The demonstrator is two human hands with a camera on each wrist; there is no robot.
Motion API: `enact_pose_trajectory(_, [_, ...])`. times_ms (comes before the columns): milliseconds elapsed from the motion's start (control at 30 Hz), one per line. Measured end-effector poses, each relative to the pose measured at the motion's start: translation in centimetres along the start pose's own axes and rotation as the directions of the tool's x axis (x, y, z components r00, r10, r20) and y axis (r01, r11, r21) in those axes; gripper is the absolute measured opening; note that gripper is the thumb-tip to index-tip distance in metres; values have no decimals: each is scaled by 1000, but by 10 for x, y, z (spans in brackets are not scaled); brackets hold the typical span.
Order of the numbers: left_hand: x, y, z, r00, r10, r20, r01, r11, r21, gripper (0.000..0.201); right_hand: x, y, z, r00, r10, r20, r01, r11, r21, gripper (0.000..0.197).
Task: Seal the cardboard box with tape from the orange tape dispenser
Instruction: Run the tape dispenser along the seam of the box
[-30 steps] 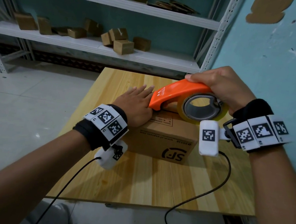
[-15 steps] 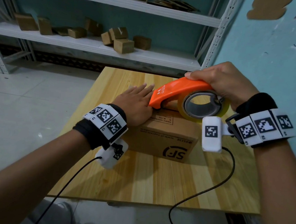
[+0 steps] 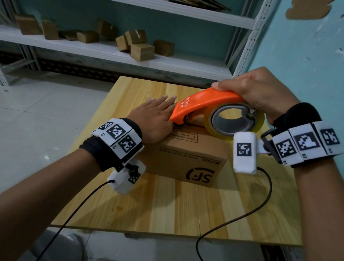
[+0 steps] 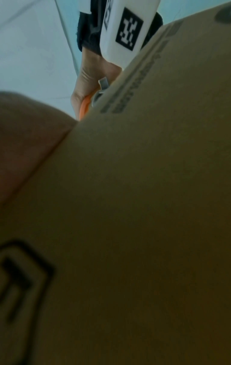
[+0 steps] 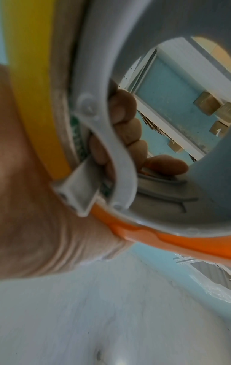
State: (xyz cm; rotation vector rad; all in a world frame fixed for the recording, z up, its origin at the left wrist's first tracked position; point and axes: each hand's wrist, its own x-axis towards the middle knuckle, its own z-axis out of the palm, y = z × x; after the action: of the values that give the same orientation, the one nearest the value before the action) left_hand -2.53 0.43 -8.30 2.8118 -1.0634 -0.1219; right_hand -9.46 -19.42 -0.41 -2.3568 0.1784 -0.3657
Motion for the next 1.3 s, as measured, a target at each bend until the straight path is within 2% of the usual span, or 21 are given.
enact_pose_trajectory(667, [-1, 2, 0, 1000, -6, 4, 6, 1000, 3, 53, -2, 0, -6, 1000, 6, 11, -5, 997, -80, 61])
enact_pose_trajectory(1000, [5, 1, 5, 1000, -22, -7, 22, 1000, 17, 54, -7, 17, -17, 1000, 0, -3, 0, 1000, -19, 59])
enact_pose_trajectory(1300, [4, 2, 4, 999, -28, -16, 28, 1000, -5, 53, -13, 31, -25, 999, 45, -5, -45, 999, 21, 59])
